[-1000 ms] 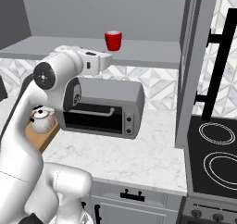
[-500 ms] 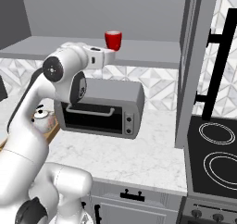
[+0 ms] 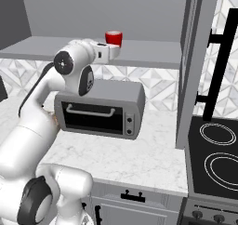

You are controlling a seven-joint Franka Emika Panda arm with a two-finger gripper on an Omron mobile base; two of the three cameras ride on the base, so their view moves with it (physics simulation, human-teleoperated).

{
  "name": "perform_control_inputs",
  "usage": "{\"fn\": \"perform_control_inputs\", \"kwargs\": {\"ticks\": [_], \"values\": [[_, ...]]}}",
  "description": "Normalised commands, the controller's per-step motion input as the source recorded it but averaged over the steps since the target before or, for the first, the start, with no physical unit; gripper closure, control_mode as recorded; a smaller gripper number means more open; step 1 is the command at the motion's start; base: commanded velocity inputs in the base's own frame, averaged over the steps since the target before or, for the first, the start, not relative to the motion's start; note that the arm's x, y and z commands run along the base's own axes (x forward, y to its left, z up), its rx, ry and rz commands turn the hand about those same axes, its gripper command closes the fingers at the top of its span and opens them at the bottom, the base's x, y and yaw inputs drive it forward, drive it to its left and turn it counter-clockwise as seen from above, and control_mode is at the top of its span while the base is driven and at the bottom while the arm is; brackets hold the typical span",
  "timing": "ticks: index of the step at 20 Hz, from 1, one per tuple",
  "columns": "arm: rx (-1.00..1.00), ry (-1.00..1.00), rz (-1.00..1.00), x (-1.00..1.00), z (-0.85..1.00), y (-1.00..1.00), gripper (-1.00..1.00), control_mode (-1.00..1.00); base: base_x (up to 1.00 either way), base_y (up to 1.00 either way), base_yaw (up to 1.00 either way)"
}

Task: Pick the kettle from the counter and place it on the tray. Then pick the mug from the cabinet and place it on the tray. Then close the cabinet doors.

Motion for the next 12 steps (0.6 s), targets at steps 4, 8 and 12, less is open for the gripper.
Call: {"fn": "perform_control_inputs", "kwargs": {"ticks": [4,8,12], "values": [[-0.01,0.04,0.02,0.42,-0.03,-0.02,-1.0,-1.0,0.0,0.0,0.0],[0.0,0.0,0.06,0.33,-0.09,-0.26,-1.0,-1.0,0.0,0.0,0.0],[0.0,0.0,0.09,0.27,-0.07,-0.32,-1.0,-1.0,0.0,0.0,0.0]]}}
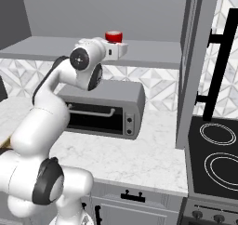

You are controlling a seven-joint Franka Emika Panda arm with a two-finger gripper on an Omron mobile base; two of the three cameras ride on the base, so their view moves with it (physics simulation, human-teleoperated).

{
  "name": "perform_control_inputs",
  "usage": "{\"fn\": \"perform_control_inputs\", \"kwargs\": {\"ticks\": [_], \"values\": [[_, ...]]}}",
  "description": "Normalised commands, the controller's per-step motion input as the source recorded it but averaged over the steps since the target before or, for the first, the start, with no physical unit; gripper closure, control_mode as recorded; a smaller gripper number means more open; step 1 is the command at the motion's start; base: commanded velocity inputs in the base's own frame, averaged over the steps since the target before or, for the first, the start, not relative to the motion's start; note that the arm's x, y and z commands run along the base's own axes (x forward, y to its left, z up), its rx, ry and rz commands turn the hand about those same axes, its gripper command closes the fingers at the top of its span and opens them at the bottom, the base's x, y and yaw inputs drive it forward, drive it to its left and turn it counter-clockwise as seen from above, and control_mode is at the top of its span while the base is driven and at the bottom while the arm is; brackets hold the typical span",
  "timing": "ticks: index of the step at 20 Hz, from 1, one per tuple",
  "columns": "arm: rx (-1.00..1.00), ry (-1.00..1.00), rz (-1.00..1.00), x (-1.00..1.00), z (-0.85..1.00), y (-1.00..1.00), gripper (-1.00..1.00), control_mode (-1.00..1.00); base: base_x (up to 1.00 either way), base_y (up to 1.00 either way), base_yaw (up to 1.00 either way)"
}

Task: Pick the kettle from the counter and place it on the tray. Then pick the mug from the cabinet and place it on the tray. Then close the cabinet doors.

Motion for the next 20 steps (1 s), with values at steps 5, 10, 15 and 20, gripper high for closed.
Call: {"fn": "perform_control_inputs", "kwargs": {"ticks": [5,10,15,20], "values": [[0.0,0.0,0.11,0.29,-0.06,-0.27,-1.0,-1.0,0.0,0.0,0.0],[0.0,0.0,0.11,0.29,-0.07,-0.15,-1.0,-1.0,0.0,0.0,0.0],[0.0,0.0,0.11,0.3,-0.06,-0.16,-1.0,-1.0,0.0,0.0,0.0],[0.0,0.0,0.1,0.31,-0.02,-0.12,-1.0,-1.0,0.0,0.0,0.0]]}}
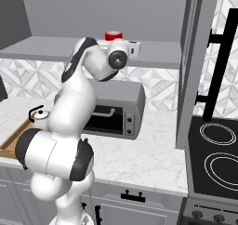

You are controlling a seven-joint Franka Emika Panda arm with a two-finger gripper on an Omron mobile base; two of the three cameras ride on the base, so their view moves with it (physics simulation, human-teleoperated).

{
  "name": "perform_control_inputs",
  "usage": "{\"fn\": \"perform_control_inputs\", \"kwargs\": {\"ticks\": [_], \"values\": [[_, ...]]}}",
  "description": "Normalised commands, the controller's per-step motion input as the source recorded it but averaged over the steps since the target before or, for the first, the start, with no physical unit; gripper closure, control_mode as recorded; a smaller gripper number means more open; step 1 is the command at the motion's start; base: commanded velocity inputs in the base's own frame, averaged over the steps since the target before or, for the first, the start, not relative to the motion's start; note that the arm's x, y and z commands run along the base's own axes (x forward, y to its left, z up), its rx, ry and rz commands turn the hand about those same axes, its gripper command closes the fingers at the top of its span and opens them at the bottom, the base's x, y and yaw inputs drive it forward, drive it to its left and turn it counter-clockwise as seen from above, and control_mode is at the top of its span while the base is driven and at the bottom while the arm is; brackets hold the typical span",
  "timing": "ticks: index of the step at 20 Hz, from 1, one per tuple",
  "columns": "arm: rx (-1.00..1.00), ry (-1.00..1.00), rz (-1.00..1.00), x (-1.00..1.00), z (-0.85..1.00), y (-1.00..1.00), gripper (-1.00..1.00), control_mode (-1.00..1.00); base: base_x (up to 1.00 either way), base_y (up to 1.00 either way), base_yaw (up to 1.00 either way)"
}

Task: Pick the kettle from the counter and place it on the tray. Then pick the mug from the cabinet and place it on the tray. Then close the cabinet doors.

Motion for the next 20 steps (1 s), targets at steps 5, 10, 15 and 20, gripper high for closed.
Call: {"fn": "perform_control_inputs", "kwargs": {"ticks": [5,10,15,20], "values": [[0.0,0.0,0.09,0.2,0.0,0.0,-1.0,-1.0,0.0,0.0,0.0],[0.0,0.0,0.11,0.08,0.0,0.09,-1.0,-1.0,0.0,0.0,0.0],[0.0,0.0,0.08,0.01,0.0,0.26,1.0,-1.0,0.0,0.0,0.0],[0.0,0.0,0.01,0.0,0.0,0.09,1.0,-1.0,0.0,0.0,0.0]]}}
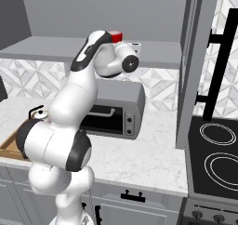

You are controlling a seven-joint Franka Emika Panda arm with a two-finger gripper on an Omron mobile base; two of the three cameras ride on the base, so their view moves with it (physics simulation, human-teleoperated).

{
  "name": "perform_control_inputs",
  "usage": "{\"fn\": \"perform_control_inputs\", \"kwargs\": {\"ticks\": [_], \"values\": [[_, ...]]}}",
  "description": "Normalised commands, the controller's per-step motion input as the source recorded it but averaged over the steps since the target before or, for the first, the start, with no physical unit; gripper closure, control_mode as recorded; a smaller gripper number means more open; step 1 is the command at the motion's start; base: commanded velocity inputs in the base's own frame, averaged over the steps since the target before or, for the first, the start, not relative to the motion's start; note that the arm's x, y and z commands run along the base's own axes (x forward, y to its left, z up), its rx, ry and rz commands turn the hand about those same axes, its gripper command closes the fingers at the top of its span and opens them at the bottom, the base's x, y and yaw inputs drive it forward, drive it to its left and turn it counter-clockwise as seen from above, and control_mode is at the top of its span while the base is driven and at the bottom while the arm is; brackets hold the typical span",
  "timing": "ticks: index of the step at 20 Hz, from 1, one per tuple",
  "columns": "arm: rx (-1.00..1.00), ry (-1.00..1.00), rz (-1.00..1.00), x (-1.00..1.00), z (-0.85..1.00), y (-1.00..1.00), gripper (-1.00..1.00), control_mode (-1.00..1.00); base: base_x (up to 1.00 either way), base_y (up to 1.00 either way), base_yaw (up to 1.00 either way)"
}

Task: Pick the kettle from the counter and place it on the tray. Then pick the mug from the cabinet and place it on the tray. Then close the cabinet doors.

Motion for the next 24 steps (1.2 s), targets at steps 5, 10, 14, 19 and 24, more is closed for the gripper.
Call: {"fn": "perform_control_inputs", "kwargs": {"ticks": [5,10,14,19,24], "values": [[0.0,0.0,0.0,0.0,0.0,0.01,1.0,-1.0,0.0,0.0,0.0],[0.0,0.0,0.0,0.0,0.0,0.0,1.0,-1.0,0.0,0.0,0.0],[0.0,0.0,0.0,0.0,0.0,0.0,1.0,-1.0,0.0,0.0,0.0],[0.0,0.0,0.0,0.0,0.0,0.0,1.0,-1.0,0.0,0.0,0.0],[0.0,-0.02,0.0,-0.27,0.0,0.01,1.0,-1.0,0.0,0.0,0.0]]}}
